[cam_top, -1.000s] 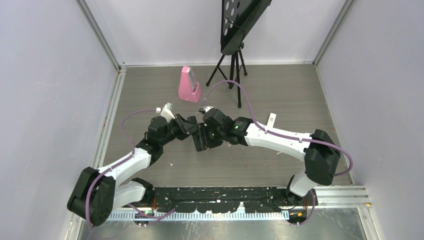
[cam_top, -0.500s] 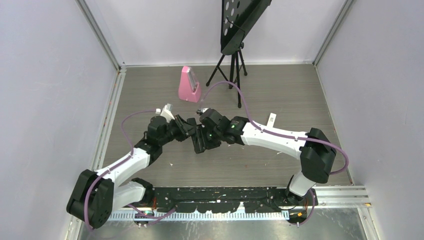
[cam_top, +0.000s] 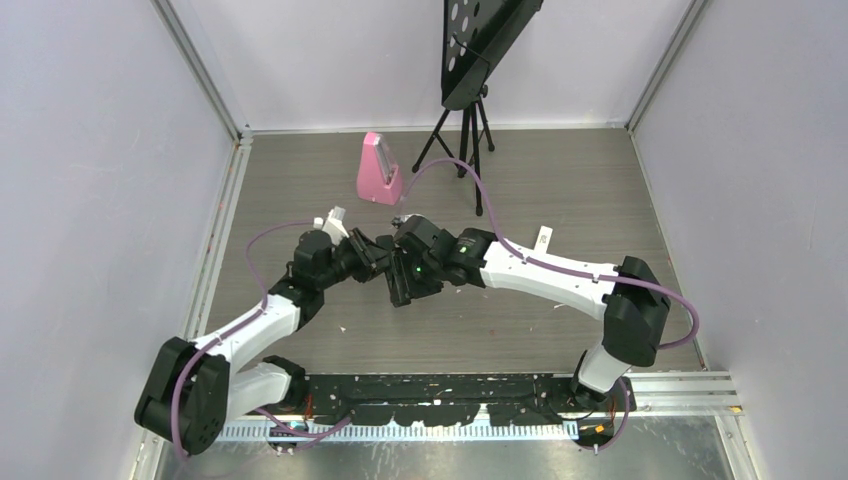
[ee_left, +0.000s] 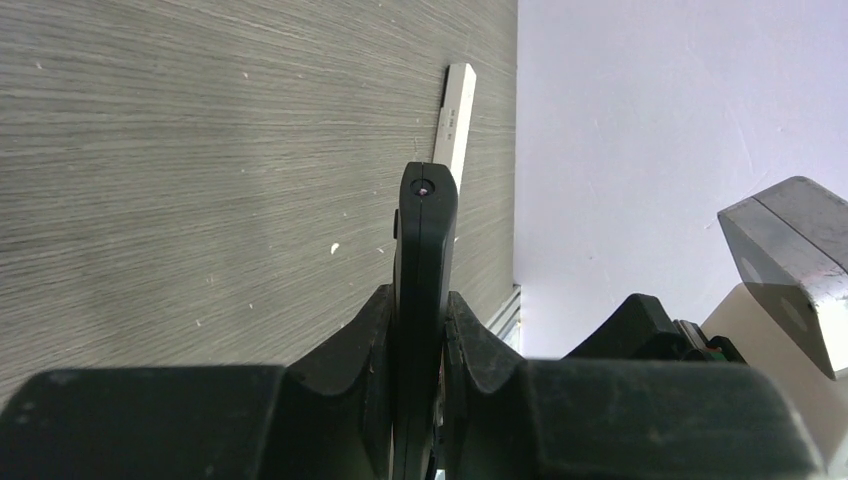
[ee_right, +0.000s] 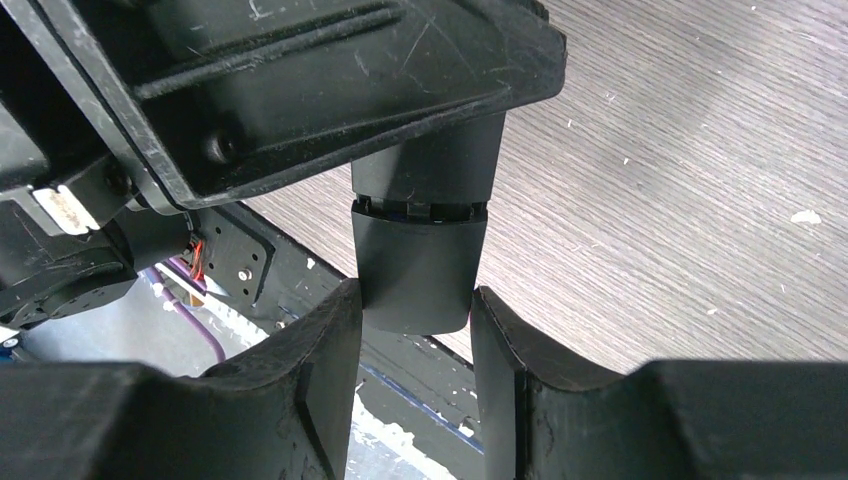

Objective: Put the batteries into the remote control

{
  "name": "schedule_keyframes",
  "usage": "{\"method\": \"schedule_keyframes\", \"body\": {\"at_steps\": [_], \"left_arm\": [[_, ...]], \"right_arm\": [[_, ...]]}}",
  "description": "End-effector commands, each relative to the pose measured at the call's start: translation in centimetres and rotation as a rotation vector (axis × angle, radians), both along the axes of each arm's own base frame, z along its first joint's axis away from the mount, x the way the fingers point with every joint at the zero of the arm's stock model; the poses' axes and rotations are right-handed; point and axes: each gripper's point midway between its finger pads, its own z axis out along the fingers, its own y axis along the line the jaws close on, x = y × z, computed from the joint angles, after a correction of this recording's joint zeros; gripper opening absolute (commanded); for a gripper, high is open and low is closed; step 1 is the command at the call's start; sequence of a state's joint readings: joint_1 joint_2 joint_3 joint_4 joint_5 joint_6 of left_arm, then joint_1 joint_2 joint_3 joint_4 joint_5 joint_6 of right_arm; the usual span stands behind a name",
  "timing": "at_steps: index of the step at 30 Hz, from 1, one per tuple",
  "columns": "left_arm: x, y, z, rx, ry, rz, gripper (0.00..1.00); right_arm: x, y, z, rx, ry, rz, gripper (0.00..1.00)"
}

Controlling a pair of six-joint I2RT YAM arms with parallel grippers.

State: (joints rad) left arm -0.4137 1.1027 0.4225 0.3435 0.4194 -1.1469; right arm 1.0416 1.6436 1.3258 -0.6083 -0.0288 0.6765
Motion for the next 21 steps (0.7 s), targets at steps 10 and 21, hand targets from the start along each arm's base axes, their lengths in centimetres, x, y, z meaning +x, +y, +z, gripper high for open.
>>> {"method": "schedule_keyframes", "body": {"at_steps": [10,21], "left_arm": [[-1.9,-3.0,7.2,-0.214,-0.068,-0.191,0.0],[-1.8,-3.0,5.3,-0.167,-0.059,-0.203,0.0]], "right_arm": [[2.7,0.3,0.2,-0.042,-0.088,-0.084,0.47],[4.1,-0.1,0.9,-0.028,-0.149,-0.162,0.48]]}}
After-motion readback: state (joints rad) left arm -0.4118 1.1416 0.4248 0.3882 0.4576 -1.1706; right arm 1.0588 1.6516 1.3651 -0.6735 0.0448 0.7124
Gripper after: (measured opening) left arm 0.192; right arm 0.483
